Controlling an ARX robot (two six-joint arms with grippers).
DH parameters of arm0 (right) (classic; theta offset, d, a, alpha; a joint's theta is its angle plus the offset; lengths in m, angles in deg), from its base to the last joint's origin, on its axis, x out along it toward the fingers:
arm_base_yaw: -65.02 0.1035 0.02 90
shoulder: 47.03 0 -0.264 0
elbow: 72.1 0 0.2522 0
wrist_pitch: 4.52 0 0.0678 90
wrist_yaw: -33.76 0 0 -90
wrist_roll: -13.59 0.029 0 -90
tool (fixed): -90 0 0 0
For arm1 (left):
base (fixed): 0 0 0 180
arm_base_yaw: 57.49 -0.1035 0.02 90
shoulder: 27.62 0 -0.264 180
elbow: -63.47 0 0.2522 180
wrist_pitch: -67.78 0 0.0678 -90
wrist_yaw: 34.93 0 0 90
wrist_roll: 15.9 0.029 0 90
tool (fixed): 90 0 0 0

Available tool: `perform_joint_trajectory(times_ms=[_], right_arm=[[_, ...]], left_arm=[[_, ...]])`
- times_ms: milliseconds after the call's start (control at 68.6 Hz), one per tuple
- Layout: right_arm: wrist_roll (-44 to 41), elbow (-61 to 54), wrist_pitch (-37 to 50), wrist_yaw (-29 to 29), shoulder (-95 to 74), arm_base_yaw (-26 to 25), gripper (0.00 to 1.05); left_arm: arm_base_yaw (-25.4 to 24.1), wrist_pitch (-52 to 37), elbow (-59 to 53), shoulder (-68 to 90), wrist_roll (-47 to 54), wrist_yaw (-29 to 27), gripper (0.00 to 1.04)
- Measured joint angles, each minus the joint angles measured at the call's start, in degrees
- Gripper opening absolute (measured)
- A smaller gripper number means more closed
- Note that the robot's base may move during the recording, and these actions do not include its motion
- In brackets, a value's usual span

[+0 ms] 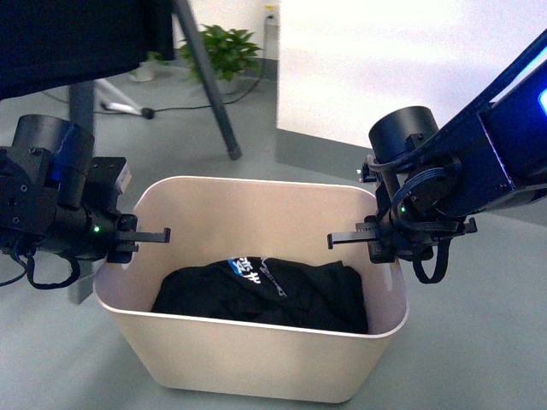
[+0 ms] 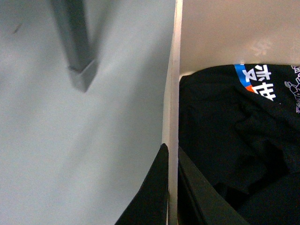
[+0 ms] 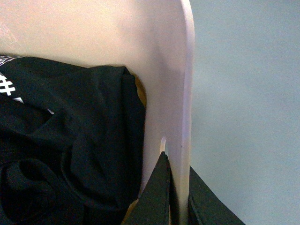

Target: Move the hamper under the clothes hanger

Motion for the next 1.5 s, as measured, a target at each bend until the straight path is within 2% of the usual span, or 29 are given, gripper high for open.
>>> perform_joint_trajectory(times_ms=[452,598,919,1502], right_arm=[[0.0,0.0,0.0,0.0,0.1,-0.1,0.03],[-0.1,0.0,0.0,1.0,0.1,-1.8,0.03],[-0.2,0.0,0.0,-0.6,0.2,0.7,0.03],[-0.2,0.0,0.0,0.0,0.2,0.0,0.03]], left_arm=[[0.1,0.0,0.2,0.0,0.0,0.0,0.04],[1.7,0.0,0.1,0.0,0.0,1.6,0.04],[-0.6,0.0,0.1,0.0,0.0,-0.4,0.04],[0.1,0.0,0.1,0.0,0.0,-0.2,0.04]])
